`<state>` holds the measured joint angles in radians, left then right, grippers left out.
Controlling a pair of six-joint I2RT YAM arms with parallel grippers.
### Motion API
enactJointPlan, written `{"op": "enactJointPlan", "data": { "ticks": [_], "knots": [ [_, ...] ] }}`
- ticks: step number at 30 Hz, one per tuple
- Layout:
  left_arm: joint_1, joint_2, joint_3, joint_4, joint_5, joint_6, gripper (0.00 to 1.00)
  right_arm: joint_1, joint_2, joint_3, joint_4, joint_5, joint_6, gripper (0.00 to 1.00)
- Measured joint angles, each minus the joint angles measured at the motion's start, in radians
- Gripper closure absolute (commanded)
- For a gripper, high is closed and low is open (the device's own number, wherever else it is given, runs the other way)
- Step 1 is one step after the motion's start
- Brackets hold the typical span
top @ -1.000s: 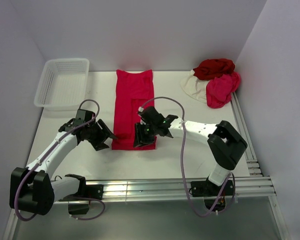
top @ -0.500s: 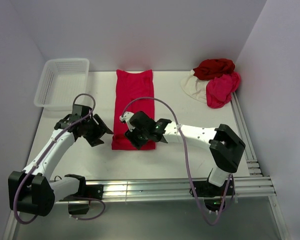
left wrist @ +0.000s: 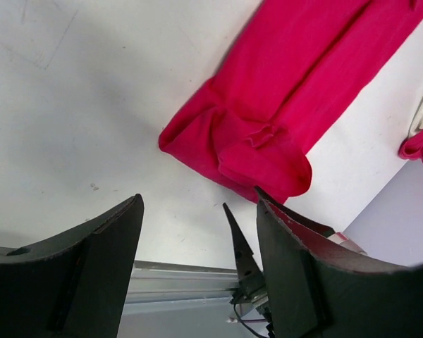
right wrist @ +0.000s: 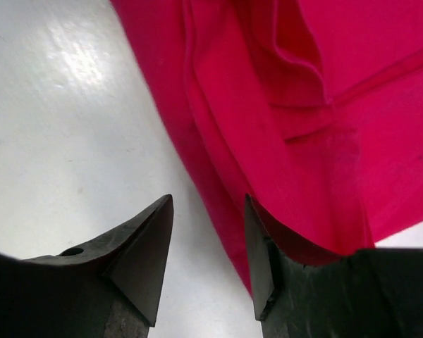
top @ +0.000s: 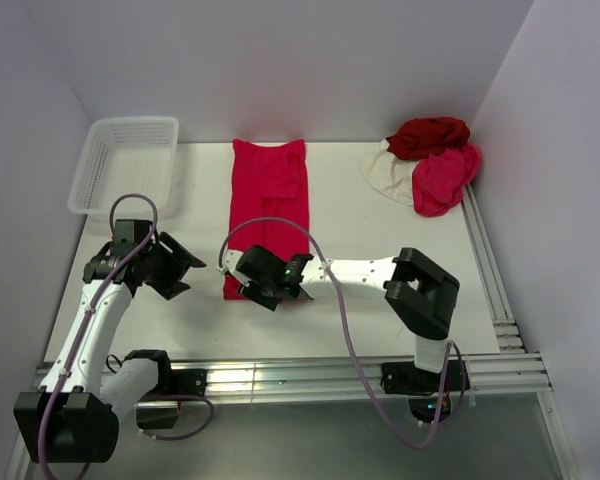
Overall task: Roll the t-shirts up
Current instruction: Roll the tshirt
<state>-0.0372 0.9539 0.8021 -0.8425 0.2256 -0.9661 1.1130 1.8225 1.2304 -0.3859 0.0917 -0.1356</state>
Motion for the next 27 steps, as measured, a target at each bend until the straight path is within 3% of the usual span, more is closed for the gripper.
{"op": "enactJointPlan", "data": {
  "ticks": [13,19,27],
  "knots": [
    [0.031,0.011,-0.013,-0.013,0.014,0.007,0.3,0.0,0.051,0.019,0.009,0.163,-0.014,0.61],
    [0.063,0.012,-0.013,-0.013,0.021,0.013,0.3,0.0,0.081,0.032,0.019,0.218,-0.013,0.86],
    [0.07,0.015,-0.013,-0.013,0.026,0.024,0.3,-0.019,0.088,0.073,0.023,0.232,0.016,0.85]
  ]
}}
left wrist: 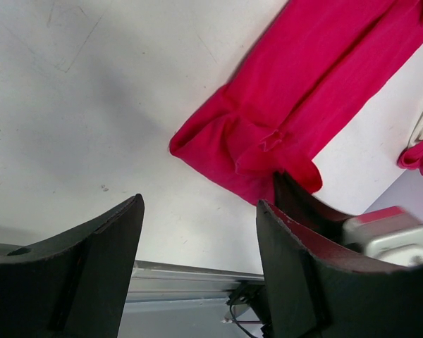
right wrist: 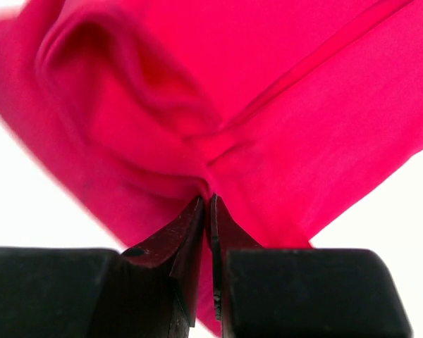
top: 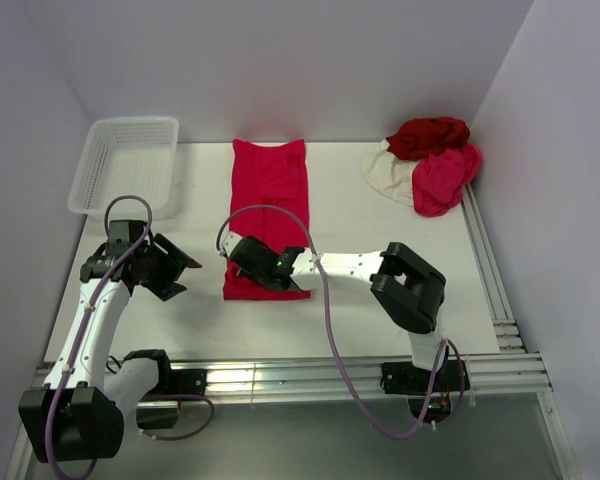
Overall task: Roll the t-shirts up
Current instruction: Roll the tshirt
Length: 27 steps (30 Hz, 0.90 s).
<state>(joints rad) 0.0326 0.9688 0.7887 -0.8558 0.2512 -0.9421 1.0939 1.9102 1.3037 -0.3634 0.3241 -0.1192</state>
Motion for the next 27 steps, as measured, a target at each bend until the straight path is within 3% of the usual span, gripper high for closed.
{"op": "enactJointPlan", "data": {
  "ticks": [6,10,13,18,21,24,27],
  "knots": [
    [0.002,0.004,0.0,0.0,0.008,0.005,0.3,-0.052,0.042,0.089,-0.001,0.004,0.024,0.77],
    [0.003,0.005,0.0,0.001,0.018,0.005,0.29,-0.093,0.099,0.153,-0.004,0.003,0.052,0.52],
    [0.003,0.008,-0.001,0.007,0.031,0.005,0.29,-0.136,0.107,0.154,-0.024,-0.016,0.084,0.5],
    [0.003,0.035,-0.027,0.062,0.083,0.005,0.31,-0.228,0.033,0.086,-0.018,-0.134,0.197,0.56],
    [-0.004,0.061,-0.048,0.124,0.131,0.004,0.35,-0.297,-0.079,-0.005,-0.008,-0.259,0.294,0.66],
    [-0.056,0.102,-0.064,0.221,0.176,-0.006,0.39,-0.36,-0.2,-0.104,0.039,-0.39,0.411,0.79],
    [-0.131,0.164,-0.067,0.303,0.204,-0.016,0.47,-0.381,-0.283,-0.206,0.105,-0.507,0.521,0.84]
  ]
}}
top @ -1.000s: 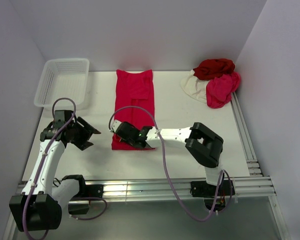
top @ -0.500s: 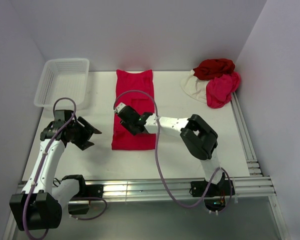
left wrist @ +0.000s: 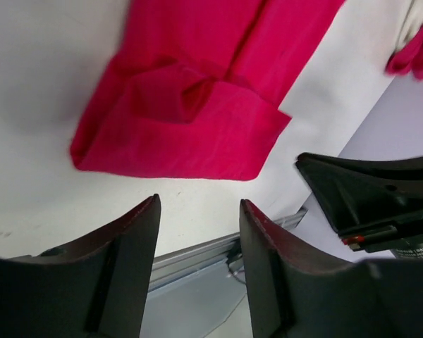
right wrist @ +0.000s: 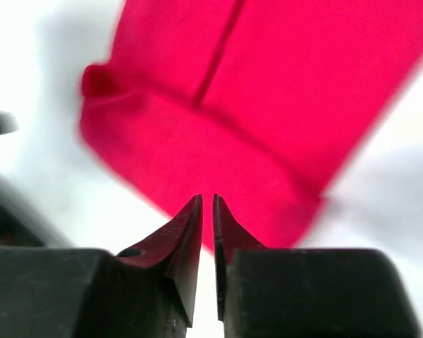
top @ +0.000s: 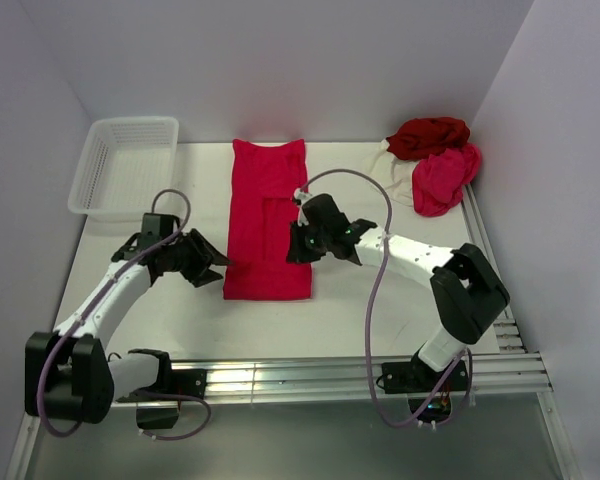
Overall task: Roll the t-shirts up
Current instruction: Roll the tshirt
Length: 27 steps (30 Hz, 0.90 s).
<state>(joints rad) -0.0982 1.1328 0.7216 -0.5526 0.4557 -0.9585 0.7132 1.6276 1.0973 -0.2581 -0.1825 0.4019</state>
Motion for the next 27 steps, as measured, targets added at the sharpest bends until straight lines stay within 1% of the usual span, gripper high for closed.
{"op": "enactJointPlan", "data": {
  "ticks": [2,3,4,6,8,9,13,17,20,25,26,27],
  "knots": [
    [-0.058,0.063,0.0,0.06,0.01,-0.006,0.52,-0.002,-0.014,-0.068,0.053,-0.08,0.058,0.91],
    [-0.082,0.093,0.0,0.085,0.017,-0.01,0.57,-0.005,-0.01,-0.095,0.072,-0.115,0.085,0.92],
    [-0.101,0.119,0.0,0.11,0.022,-0.016,0.59,-0.008,-0.001,-0.127,0.091,-0.154,0.111,0.96],
    [-0.124,0.156,-0.008,0.162,0.03,-0.029,0.64,-0.019,0.016,-0.174,0.117,-0.204,0.149,0.99],
    [-0.129,0.187,-0.013,0.205,0.037,-0.035,0.66,-0.037,0.032,-0.222,0.153,-0.251,0.189,1.0],
    [-0.13,0.208,-0.013,0.227,0.038,-0.038,0.69,-0.045,0.037,-0.237,0.168,-0.264,0.203,1.0],
    [-0.13,0.323,-0.013,0.312,0.038,-0.054,0.75,-0.081,0.082,-0.286,0.262,-0.34,0.259,1.0],
    [-0.127,0.446,-0.002,0.34,0.021,-0.057,0.83,-0.097,0.13,-0.303,0.319,-0.38,0.282,1.0],
    [-0.113,0.518,0.02,0.334,0.022,-0.057,0.84,-0.11,0.152,-0.312,0.356,-0.415,0.294,1.0],
    [-0.084,0.523,0.066,0.286,-0.025,-0.044,0.82,-0.142,0.146,-0.349,0.396,-0.453,0.299,1.0],
    [-0.082,0.518,0.075,0.27,-0.041,-0.039,0.8,-0.15,0.139,-0.355,0.393,-0.455,0.297,0.98],
    [-0.082,0.511,0.082,0.254,-0.06,-0.03,0.78,-0.158,0.129,-0.36,0.388,-0.454,0.293,0.92]
  ]
}}
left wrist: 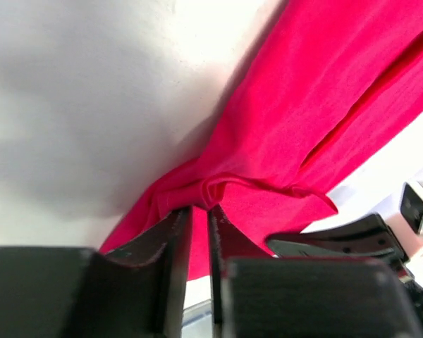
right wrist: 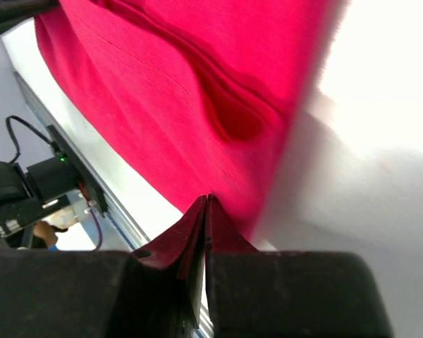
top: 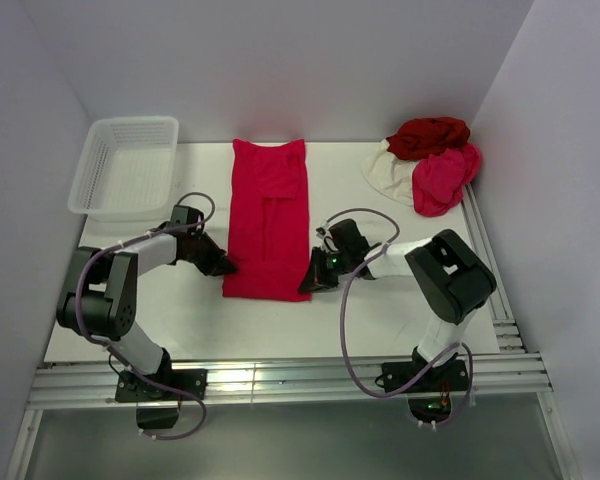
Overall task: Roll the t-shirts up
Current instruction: Roll the tshirt
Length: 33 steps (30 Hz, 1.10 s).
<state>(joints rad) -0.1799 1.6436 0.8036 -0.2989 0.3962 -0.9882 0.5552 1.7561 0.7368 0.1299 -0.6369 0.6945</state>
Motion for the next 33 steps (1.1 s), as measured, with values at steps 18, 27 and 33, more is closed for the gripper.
{"op": "enactJointPlan", "data": {
  "ticks": [18,27,33],
  "knots": [
    [-0.018,-0.322,-0.249,-0.064,-0.042,0.004,0.32,-0.077,-0.223,-0.111,-0.109,0.017,0.025,0.33],
    [-0.02,-0.308,-0.261,-0.001,-0.016,-0.024,0.33,-0.078,-0.147,-0.22,0.139,-0.075,0.231,0.35],
    [-0.02,-0.297,-0.261,0.024,-0.008,-0.04,0.33,-0.078,-0.116,-0.261,0.264,-0.07,0.361,0.42]
  ]
}}
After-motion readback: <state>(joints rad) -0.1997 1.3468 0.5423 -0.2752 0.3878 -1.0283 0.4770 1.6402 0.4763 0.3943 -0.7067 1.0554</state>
